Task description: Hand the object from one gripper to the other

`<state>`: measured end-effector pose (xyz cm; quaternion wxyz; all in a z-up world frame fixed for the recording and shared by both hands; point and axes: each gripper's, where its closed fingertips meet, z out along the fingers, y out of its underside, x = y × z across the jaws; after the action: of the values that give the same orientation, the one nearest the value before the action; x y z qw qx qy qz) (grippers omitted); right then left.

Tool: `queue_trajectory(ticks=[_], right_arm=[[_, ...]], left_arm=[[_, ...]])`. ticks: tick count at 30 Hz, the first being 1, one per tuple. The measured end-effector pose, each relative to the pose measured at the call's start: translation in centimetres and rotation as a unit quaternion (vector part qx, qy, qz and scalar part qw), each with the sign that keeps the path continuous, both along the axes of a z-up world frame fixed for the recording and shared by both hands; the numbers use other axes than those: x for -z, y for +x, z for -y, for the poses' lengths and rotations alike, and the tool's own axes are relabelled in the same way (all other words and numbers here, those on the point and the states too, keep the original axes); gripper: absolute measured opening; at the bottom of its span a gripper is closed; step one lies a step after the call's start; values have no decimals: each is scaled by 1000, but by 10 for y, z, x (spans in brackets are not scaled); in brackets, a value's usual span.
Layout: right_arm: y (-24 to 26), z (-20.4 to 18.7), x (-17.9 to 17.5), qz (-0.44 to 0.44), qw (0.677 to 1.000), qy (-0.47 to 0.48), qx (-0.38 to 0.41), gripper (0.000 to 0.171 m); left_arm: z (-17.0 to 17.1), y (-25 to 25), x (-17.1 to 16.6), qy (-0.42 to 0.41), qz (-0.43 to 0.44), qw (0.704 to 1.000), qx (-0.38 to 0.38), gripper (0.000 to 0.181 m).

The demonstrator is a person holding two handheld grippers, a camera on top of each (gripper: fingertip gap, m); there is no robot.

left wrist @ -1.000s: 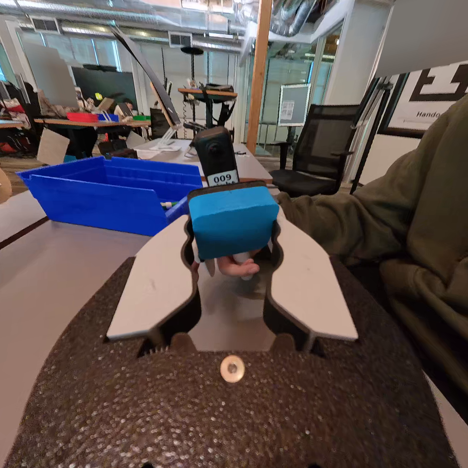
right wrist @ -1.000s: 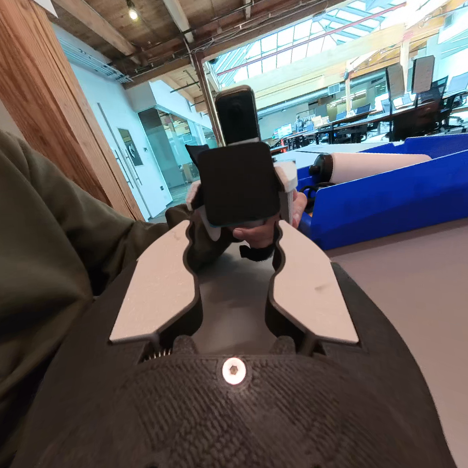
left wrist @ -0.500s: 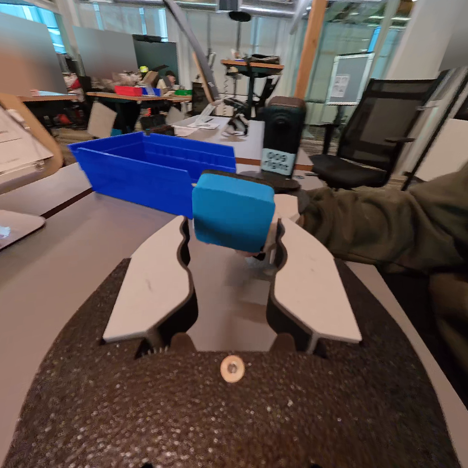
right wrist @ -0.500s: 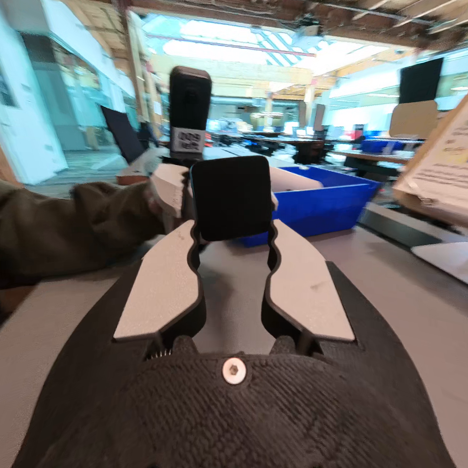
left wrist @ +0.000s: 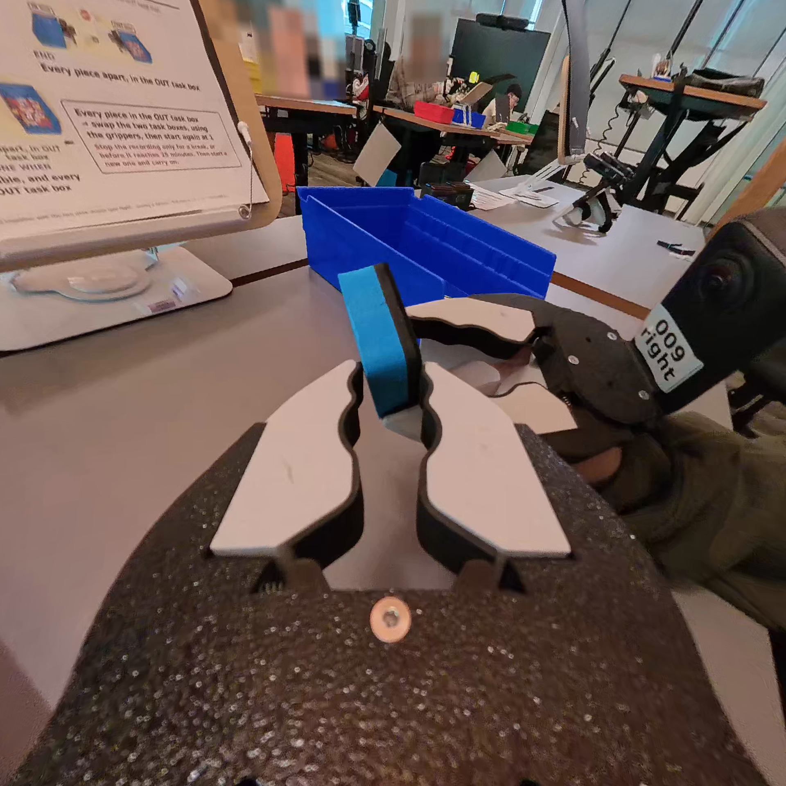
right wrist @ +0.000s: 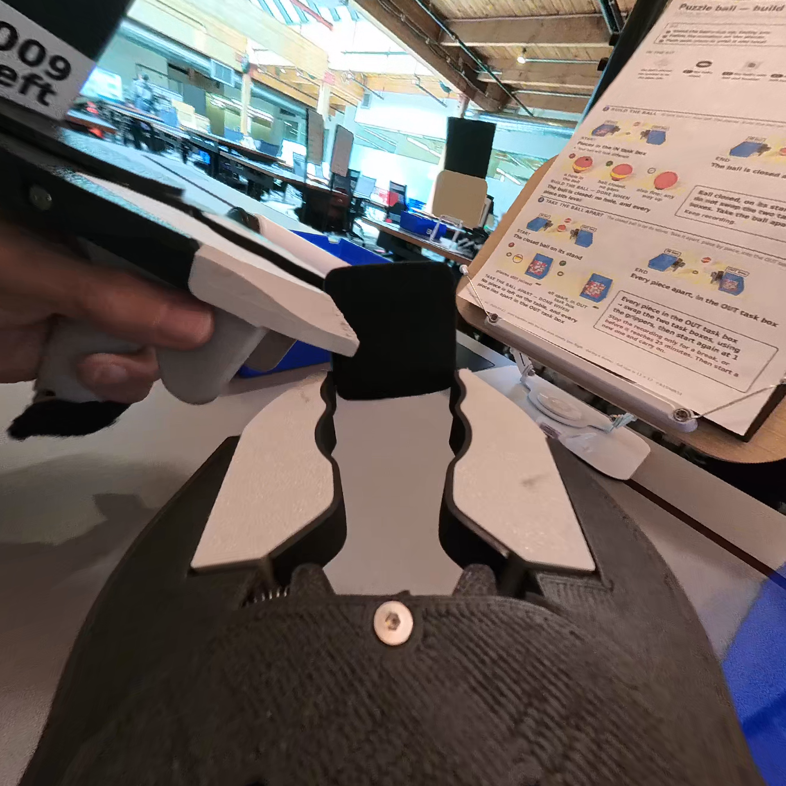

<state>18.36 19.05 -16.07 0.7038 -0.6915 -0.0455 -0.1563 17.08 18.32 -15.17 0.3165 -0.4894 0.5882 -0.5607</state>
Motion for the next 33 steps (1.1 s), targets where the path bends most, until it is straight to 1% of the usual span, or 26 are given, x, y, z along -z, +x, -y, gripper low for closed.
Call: queue_trajectory(ticks=[1, 2, 3, 4, 6, 8, 9, 10, 11, 13, 15, 17, 18, 19, 21, 23, 25, 28, 32, 33], right_arm=[[-2, 1, 0, -2, 1000, 3, -18, 51], [-4, 2, -2, -15, 999, 10, -42, 57], [-5, 3, -4, -42, 997, 18, -65, 67], [-8, 5, -6, -76, 992, 21, -99, 71], [-18, 8, -10, -148, 973, 26, -173, 69], [-27, 13, -16, -206, 949, 43, -235, 64], [-37, 16, -18, -224, 934, 48, -276, 52], [-45, 18, -21, -235, 921, 52, -307, 40], [-51, 19, -22, -241, 913, 53, -325, 32], [-58, 18, -19, -239, 910, 41, -337, 24], [-58, 16, -14, -215, 920, 29, -328, 23], [-49, 11, -13, -190, 938, 39, -286, 22], [-43, 10, -15, -176, 948, 52, -260, 22], [-36, 9, -16, -161, 958, 63, -227, 22], [-14, 7, -16, -127, 981, 72, -129, 22], [-5, 7, -16, -99, 990, 77, -69, 22], [-1, 8, -15, -85, 993, 76, -32, 22], [0, 6, -11, -70, 996, 60, -1, 22], [-5, 1, -6, -59, 997, 42, -5, 22], [-6, 0, -5, -55, 998, 36, -3, 22]], left_arm=[[-1, -1, -2, 10, 6, 1000, 5, 24], [-3, -2, -3, 19, 10, 1000, 15, 24], [-4, -5, -4, 24, 10, 999, 33, 24], [-3, -8, -5, 26, 11, 998, 61, 24], [3, -22, -11, 17, 27, 988, 149, 23], [9, -40, -16, -1, 43, 972, 230, 23], [9, -47, -16, -7, 44, 965, 257, 23], [9, -52, -14, -7, 40, 961, 274, 23], [7, -55, -11, 0, 35, 958, 283, 23], [6, -59, -7, 17, 39, 955, 295, 23], [3, -57, -7, 26, 41, 958, 283, 22], [-4, -45, -7, 28, 37, 970, 238, 23], [-9, -38, -7, 24, 34, 978, 206, 29], [-16, -29, -6, 18, 29, 985, 167, 40], [-30, -15, -4, 1, 3, 996, 88, 59], [-33, -6, -5, -32, -11, 999, 33, 71], [-29, -1, -6, -58, -15, 998, -4, 72], [-19, 3, -8, -70, -4, 997, -39, 71], [-21, 5, -5, -37, 3, 996, -85, 62], [-20, 5, -5, -37, 5, 996, -85, 61]])
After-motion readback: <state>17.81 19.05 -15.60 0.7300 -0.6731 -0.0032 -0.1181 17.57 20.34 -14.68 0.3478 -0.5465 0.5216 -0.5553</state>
